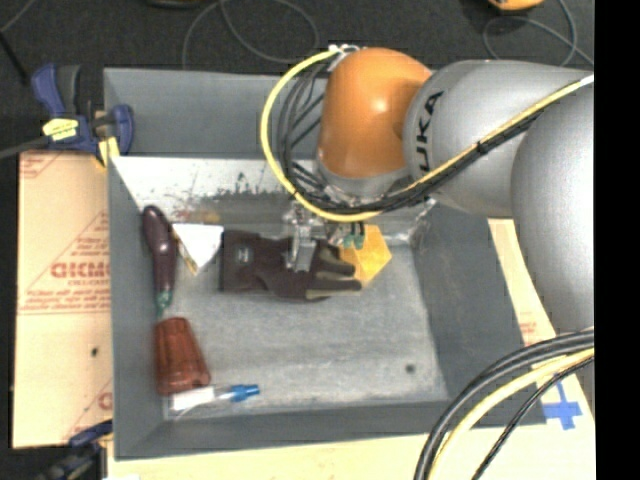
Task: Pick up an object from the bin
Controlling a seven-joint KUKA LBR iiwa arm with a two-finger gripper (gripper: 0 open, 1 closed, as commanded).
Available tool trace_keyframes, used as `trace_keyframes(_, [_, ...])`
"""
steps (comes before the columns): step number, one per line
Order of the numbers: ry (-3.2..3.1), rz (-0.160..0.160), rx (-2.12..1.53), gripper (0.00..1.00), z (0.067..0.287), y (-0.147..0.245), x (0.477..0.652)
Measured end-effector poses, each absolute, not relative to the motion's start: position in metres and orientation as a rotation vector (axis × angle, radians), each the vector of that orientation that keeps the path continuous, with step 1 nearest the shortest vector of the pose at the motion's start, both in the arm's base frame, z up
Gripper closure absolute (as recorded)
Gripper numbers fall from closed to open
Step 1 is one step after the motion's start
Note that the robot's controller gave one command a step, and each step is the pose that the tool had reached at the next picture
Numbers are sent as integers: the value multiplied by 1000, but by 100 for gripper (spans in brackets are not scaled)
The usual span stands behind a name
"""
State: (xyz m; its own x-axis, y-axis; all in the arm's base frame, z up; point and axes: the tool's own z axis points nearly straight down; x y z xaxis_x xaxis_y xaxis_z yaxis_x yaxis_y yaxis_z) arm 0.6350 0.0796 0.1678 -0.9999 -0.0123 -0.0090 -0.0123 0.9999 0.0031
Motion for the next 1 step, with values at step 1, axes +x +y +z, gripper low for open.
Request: trace_keyframes(1, [3128, 6, 8, 100, 284, 73, 636])
